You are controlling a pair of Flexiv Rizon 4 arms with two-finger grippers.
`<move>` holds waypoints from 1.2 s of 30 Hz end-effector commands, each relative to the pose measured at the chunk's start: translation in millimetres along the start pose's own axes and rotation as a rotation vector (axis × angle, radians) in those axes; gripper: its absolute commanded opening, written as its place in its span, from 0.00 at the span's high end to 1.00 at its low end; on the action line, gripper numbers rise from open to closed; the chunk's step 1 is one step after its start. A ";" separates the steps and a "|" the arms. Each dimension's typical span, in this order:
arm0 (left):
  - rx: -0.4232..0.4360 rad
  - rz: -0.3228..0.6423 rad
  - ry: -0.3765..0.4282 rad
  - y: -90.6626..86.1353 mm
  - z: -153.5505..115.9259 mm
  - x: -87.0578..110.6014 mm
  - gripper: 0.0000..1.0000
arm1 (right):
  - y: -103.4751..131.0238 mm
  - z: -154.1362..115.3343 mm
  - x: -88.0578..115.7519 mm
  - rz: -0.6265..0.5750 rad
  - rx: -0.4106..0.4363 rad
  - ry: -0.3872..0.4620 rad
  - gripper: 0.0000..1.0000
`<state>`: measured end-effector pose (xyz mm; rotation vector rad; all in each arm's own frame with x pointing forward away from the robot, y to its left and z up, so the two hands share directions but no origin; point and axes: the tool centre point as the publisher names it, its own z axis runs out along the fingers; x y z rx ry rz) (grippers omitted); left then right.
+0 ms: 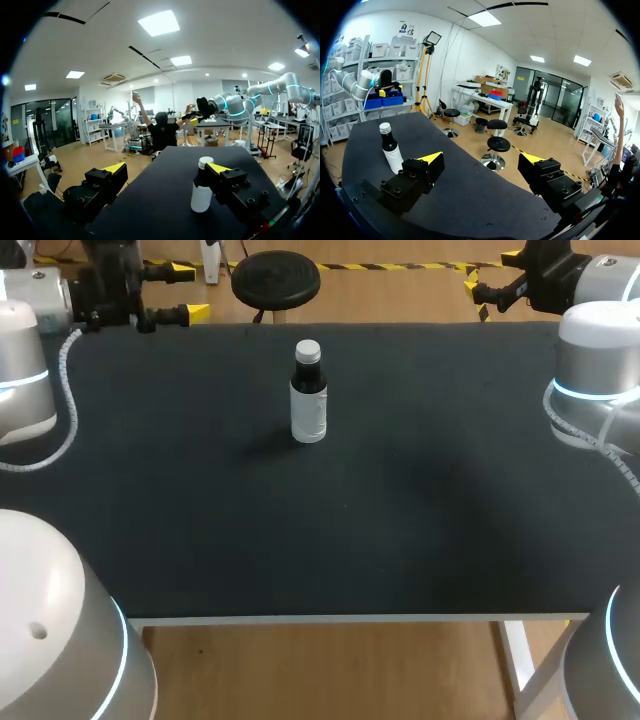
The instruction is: Unscrew the bottle cap
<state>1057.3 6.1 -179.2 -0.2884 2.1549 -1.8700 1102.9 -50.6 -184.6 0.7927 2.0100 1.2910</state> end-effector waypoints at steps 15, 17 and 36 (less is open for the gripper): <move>0.068 -0.039 0.173 29.1 17.1 20.5 0.00 | -0.2 0.3 -0.5 0.000 -0.001 0.001 0.00; 0.075 -0.040 0.189 33.5 19.7 23.8 0.00 | -0.2 0.3 -0.5 0.000 -0.001 0.001 0.00; 0.097 -0.083 0.382 72.9 78.8 54.5 0.00 | -0.2 0.3 -0.5 0.000 -0.001 0.001 0.00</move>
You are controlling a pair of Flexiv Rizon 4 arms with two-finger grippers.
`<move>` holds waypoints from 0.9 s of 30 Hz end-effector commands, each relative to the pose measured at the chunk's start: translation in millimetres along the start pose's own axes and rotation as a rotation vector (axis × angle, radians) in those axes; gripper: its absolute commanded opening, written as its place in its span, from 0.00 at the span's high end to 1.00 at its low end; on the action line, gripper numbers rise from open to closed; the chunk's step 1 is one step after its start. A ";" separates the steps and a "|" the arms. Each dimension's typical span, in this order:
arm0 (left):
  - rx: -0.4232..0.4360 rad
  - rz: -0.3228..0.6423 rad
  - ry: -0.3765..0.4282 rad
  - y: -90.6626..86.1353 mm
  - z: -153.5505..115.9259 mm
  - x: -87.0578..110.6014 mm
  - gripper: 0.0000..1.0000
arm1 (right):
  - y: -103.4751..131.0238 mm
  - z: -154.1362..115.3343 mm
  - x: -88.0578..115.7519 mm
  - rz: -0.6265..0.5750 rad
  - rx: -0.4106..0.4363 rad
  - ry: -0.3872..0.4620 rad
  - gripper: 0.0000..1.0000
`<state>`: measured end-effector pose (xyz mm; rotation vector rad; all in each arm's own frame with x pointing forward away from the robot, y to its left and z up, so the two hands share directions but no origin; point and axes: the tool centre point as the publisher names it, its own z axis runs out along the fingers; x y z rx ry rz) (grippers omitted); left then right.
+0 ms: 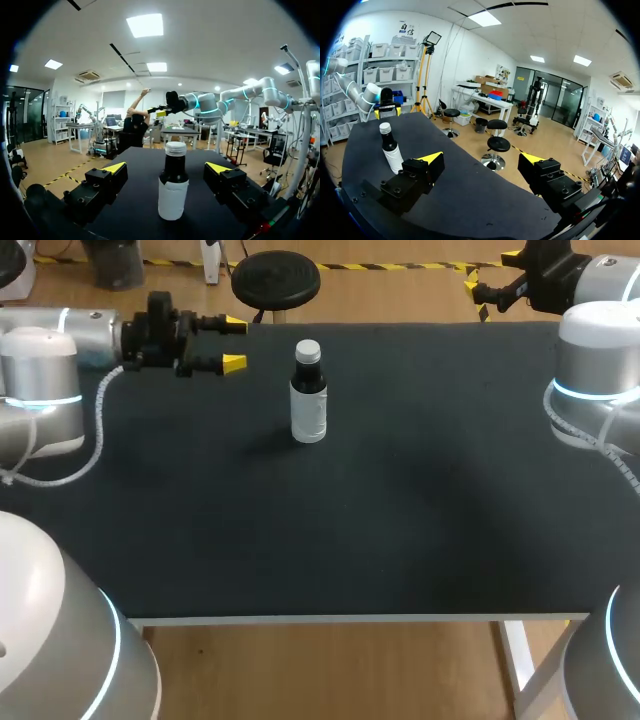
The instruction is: Unscrew the bottle cap
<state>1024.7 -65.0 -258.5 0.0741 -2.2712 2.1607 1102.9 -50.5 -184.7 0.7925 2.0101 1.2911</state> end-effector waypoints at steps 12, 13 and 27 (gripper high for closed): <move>0.006 -0.005 0.109 14.3 39.7 -2.8 0.00 | -0.2 0.3 -0.5 0.000 -0.001 0.001 0.00; 0.005 -0.006 0.112 15.2 41.9 -2.3 0.00 | -0.2 0.3 -0.5 0.000 -0.001 0.001 0.00; 0.050 -0.022 0.151 19.4 67.5 5.8 0.00 | -0.2 0.3 -0.5 0.000 -0.001 0.001 0.00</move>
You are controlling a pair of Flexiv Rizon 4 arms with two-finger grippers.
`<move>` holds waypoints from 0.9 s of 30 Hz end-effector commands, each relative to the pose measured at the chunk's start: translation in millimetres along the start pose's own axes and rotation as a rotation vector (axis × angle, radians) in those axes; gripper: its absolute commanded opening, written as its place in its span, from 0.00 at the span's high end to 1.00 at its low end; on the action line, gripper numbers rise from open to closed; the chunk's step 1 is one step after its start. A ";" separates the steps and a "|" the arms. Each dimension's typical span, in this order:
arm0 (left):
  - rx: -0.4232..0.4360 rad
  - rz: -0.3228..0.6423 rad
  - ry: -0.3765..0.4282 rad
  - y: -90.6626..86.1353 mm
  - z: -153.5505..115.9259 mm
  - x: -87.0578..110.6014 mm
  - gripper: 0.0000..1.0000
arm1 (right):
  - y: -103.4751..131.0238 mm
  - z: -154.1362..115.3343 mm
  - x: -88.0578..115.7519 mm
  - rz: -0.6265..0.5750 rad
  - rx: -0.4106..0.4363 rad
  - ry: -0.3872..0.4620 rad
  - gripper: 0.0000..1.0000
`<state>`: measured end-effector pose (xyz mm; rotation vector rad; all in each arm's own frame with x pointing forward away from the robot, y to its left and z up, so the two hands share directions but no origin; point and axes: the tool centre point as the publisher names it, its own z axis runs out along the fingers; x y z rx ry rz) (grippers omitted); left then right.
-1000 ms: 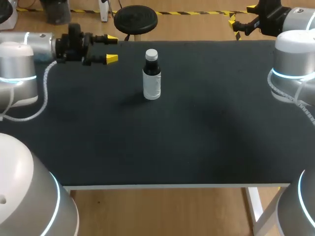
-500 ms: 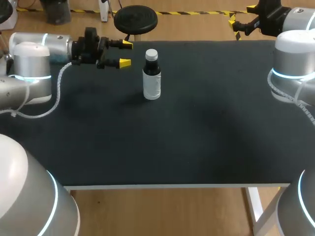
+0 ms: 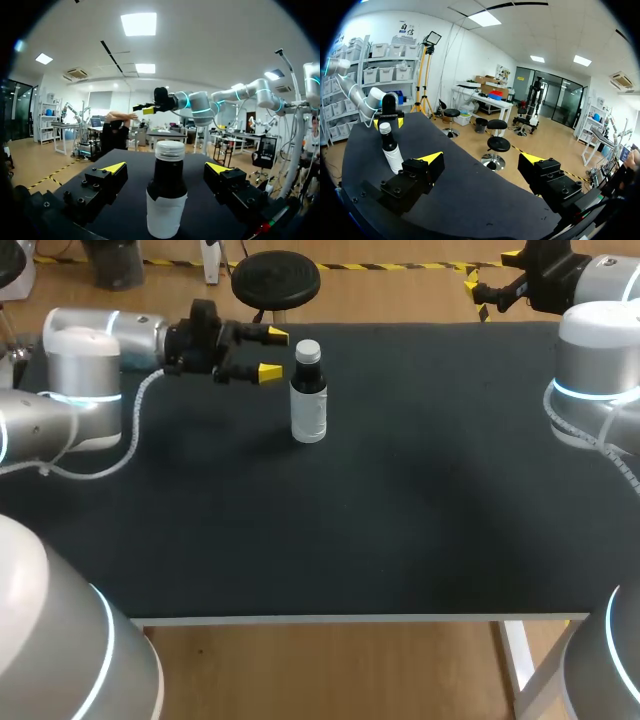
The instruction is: Unscrew the bottle cap
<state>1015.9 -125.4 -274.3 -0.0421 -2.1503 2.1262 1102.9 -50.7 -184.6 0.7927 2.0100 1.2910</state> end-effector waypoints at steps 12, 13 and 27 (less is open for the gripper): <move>-0.008 0.013 0.019 8.2 24.0 -4.3 0.00 | -0.2 0.4 -0.4 0.000 -0.001 0.001 0.00; -0.006 0.013 0.019 8.2 25.1 -4.7 0.00 | -0.2 0.4 -0.4 0.000 -0.001 0.001 0.00; -0.009 0.014 0.028 11.4 43.2 -4.1 0.00 | -0.2 0.4 -0.4 0.000 -0.001 0.001 0.00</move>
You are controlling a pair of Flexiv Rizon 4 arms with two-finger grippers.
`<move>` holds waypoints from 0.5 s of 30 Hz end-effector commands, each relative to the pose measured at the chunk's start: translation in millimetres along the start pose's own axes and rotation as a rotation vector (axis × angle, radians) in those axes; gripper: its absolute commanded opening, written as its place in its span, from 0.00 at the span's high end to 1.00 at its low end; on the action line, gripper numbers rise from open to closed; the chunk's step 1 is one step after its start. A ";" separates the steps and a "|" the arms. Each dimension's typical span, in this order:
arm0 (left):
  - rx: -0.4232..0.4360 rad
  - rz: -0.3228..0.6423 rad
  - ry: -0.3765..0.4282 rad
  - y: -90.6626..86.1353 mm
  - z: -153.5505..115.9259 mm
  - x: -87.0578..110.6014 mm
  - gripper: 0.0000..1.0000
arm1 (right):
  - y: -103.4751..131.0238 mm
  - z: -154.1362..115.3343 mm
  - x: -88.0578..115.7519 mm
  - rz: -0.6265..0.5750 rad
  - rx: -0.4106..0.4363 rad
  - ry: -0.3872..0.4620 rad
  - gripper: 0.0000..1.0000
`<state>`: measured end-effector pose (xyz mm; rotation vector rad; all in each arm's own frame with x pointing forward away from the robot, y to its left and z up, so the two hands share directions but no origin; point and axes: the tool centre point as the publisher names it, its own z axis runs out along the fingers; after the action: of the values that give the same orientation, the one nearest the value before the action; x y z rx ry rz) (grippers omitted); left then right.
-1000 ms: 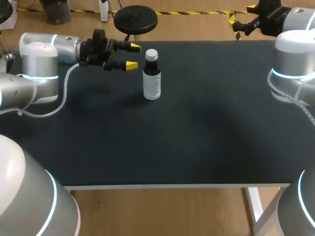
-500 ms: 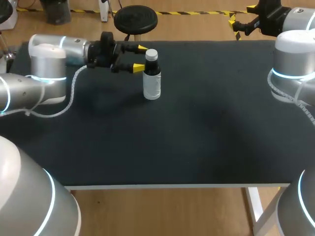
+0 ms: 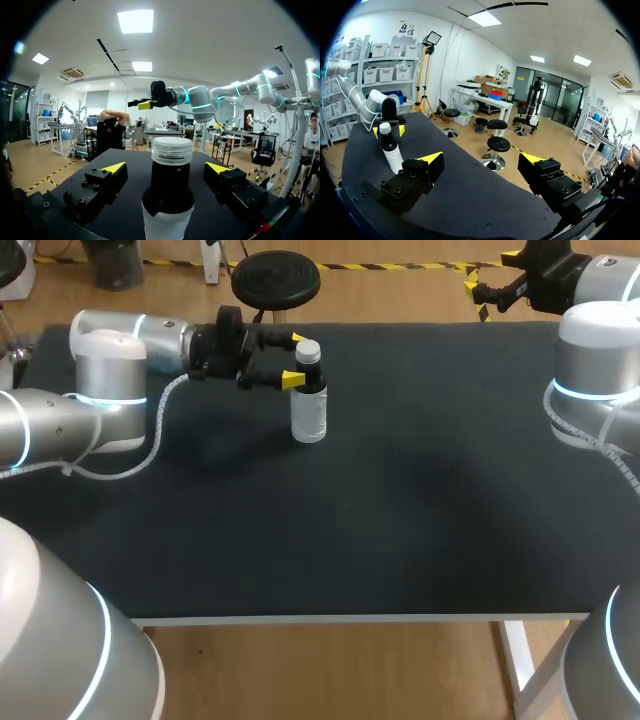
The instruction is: Unscrew the bottle cap
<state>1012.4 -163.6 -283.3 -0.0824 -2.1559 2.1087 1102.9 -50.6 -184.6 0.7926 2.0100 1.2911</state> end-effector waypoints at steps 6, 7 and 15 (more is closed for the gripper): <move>-0.005 0.004 0.012 5.4 13.0 -2.9 0.00 | -0.2 0.4 -0.4 0.000 -0.001 0.001 0.00; 0.007 -0.002 0.021 5.6 13.8 -2.7 0.00 | -0.2 0.4 -0.4 0.000 -0.001 0.001 0.00; 0.013 -0.005 0.027 5.8 18.5 -2.9 0.00 | -0.2 0.4 -0.4 0.000 -0.001 0.001 0.00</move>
<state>1009.2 -180.4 -286.7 -0.0945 -2.1334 2.1058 1102.9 -50.6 -184.7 0.7926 2.0100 1.2911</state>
